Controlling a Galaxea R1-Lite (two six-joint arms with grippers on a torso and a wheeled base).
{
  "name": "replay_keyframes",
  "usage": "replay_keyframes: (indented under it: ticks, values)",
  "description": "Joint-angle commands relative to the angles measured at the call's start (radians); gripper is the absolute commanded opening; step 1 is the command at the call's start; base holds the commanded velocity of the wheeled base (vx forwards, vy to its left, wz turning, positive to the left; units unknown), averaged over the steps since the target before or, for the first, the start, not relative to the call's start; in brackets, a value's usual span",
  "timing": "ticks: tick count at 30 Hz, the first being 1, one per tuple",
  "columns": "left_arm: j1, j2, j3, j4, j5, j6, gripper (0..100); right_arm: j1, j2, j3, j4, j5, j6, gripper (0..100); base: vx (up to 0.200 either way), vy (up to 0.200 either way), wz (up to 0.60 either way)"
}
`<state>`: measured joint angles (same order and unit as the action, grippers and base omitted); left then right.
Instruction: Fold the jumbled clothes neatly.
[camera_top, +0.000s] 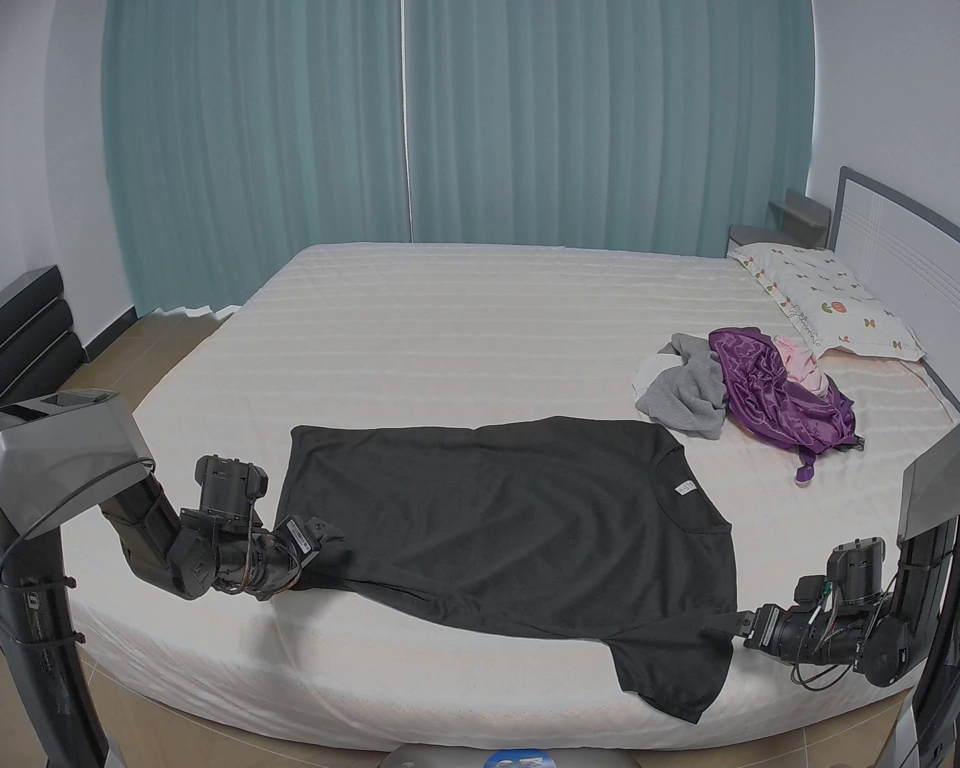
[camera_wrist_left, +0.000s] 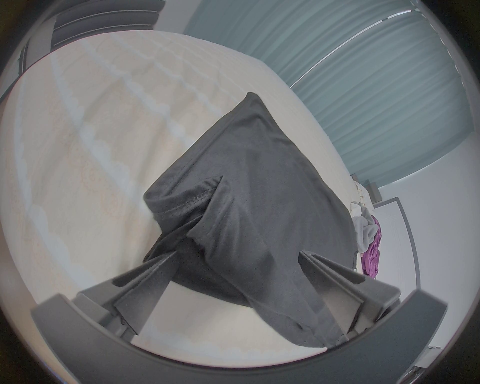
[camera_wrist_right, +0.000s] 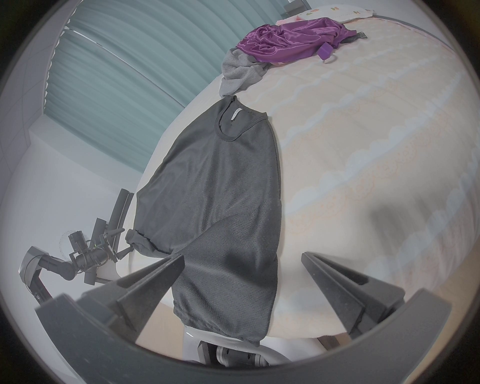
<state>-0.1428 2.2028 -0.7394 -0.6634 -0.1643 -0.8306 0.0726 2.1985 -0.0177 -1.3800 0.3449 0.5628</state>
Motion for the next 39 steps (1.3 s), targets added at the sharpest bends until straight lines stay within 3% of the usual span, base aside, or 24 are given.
replay_keyframes:
  ticks: [1, 9, 15, 26, 31, 39]
  values:
    - [0.000, -0.003, 0.025, 0.007, 0.000, -0.001, 100, 0.000, 0.000, 0.012, -0.001, 0.000, 0.000, 100, 0.000, 0.000, 0.00]
    - [0.003, -0.089, 0.041, 0.019, -0.001, -0.015, 100, 0.000, -0.003, 0.013, -0.001, 0.000, 0.000, 100, 0.000, 0.000, 0.00]
    - [0.000, -0.133, 0.018, 0.018, -0.003, -0.077, 100, 0.000, 0.001, 0.013, -0.008, 0.000, 0.000, 100, 0.000, 0.000, 0.00]
    - [-0.011, -0.043, -0.017, 0.011, 0.003, -0.084, 100, 0.000, 0.015, 0.018, -0.034, 0.000, 0.000, 100, 0.000, 0.000, 0.00]
    - [-0.023, -0.018, -0.018, 0.010, 0.063, -0.082, 100, 0.000, 0.015, 0.018, -0.034, 0.000, 0.000, 100, 0.000, 0.000, 0.00]
    - [-0.029, -0.009, -0.021, 0.016, 0.078, -0.081, 100, 0.000, 0.015, 0.018, -0.034, 0.000, 0.000, 100, 0.000, 0.000, 0.00]
